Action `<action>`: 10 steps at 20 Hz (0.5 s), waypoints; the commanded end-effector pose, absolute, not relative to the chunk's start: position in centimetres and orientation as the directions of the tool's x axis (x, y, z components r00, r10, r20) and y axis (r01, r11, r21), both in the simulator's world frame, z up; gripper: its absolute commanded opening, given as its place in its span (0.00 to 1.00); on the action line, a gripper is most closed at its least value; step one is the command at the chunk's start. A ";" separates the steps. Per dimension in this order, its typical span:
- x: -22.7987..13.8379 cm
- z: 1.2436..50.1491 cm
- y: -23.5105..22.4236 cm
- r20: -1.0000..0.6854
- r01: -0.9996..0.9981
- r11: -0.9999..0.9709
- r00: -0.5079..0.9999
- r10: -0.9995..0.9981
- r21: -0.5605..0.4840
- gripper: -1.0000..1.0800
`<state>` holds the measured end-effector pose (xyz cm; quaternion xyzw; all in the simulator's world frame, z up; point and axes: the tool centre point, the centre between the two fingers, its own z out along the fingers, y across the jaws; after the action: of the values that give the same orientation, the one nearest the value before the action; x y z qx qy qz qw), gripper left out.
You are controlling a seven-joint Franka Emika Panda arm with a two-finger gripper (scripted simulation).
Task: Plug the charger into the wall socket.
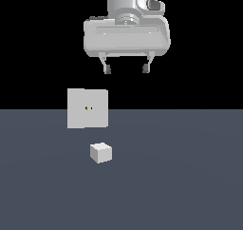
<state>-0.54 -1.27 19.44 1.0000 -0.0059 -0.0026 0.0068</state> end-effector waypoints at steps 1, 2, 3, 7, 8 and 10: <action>-0.5 19.4 -1.3 -0.005 -0.012 -1.000 1.000 -0.012 0.014 0.96; -0.5 19.4 -1.3 -0.005 -0.012 -1.000 1.000 -0.012 0.014 0.96; -0.6 19.4 -1.3 -0.004 -0.010 -1.000 1.000 -0.010 0.013 0.96; -0.7 19.1 -1.1 0.005 0.002 -1.000 1.000 0.002 0.011 0.96; -0.8 19.0 -1.1 0.009 0.007 -1.000 1.000 0.007 0.009 0.96; -0.9 18.8 -0.9 0.018 0.019 -1.000 1.000 0.020 0.007 0.96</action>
<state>-0.79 -1.03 18.98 1.0000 0.0055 0.0061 0.0043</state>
